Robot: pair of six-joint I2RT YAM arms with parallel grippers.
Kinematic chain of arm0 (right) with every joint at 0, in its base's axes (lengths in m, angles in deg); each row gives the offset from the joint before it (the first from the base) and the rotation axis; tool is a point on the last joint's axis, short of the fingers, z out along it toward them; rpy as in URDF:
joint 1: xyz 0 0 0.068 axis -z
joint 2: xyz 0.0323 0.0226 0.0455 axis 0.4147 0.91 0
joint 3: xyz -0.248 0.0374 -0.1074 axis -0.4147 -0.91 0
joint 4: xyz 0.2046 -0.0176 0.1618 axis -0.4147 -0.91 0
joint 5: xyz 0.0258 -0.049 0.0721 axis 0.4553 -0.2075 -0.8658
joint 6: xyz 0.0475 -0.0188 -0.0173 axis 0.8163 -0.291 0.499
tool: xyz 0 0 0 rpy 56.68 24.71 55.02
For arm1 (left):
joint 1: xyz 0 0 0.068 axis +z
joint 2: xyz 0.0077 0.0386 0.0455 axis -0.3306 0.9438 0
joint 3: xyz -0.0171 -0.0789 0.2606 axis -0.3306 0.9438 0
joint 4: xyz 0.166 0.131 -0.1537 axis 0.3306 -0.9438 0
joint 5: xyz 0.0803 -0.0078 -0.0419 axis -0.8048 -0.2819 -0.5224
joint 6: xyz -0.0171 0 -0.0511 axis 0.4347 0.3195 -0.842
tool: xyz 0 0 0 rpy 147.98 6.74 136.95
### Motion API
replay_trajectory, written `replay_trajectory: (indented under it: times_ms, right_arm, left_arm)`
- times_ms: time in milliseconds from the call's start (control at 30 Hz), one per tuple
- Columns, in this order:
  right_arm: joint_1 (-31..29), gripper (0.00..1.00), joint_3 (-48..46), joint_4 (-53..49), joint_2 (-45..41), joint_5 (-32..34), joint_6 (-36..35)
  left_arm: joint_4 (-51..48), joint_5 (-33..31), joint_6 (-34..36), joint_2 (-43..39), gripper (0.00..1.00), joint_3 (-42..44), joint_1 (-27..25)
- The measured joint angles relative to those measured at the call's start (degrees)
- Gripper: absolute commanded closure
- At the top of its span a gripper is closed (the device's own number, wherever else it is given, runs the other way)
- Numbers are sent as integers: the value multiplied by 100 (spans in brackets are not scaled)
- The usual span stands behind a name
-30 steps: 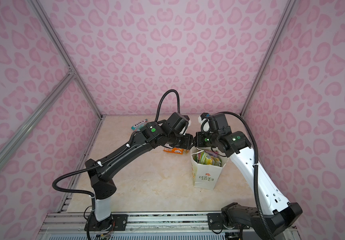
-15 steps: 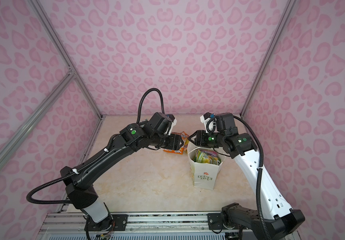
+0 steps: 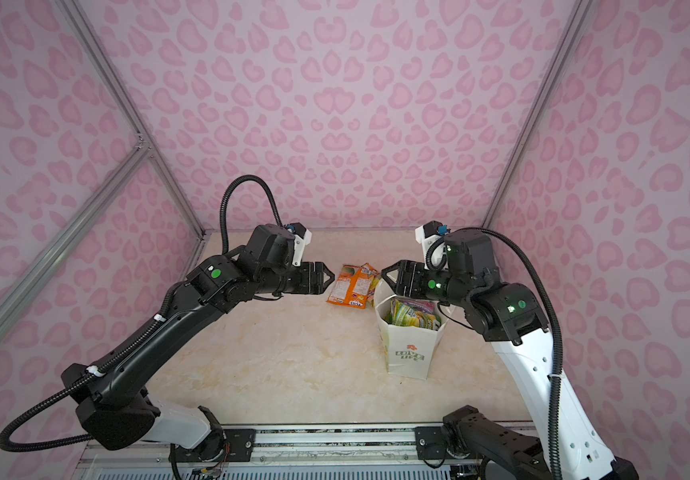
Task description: Place the snacks into the paper bag
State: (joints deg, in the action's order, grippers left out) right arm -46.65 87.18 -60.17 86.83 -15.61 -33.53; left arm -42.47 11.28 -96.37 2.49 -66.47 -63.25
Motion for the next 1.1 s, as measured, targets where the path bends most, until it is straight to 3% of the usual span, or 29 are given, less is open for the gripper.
replay_trajectory:
  times_ms: [133, 200, 467, 867, 1100]
  right_arm:
    - [-55, 14, -313, -188, -131, 507, 372]
    - [-151, 8, -782, -190, -334, 654, 730]
    - [-702, 5, -1703, 507, -415, 850, 1803]
    - [-2087, 6, 173, 885, 1591, 1523, 1335]
    - [-2452, 7, 748, 704, 2599, 1923, 863]
  left_arm:
    - [50, 59, 0, -160, 14, 225, 48]
    - [76, 59, 0, -256, 3, 352, 90]
    - [304, 105, -50, -560, 3, 811, 367]
    - [437, 144, -157, -962, 3, 1233, 564]
    - [435, 118, -214, -1099, 3, 1250, 640]
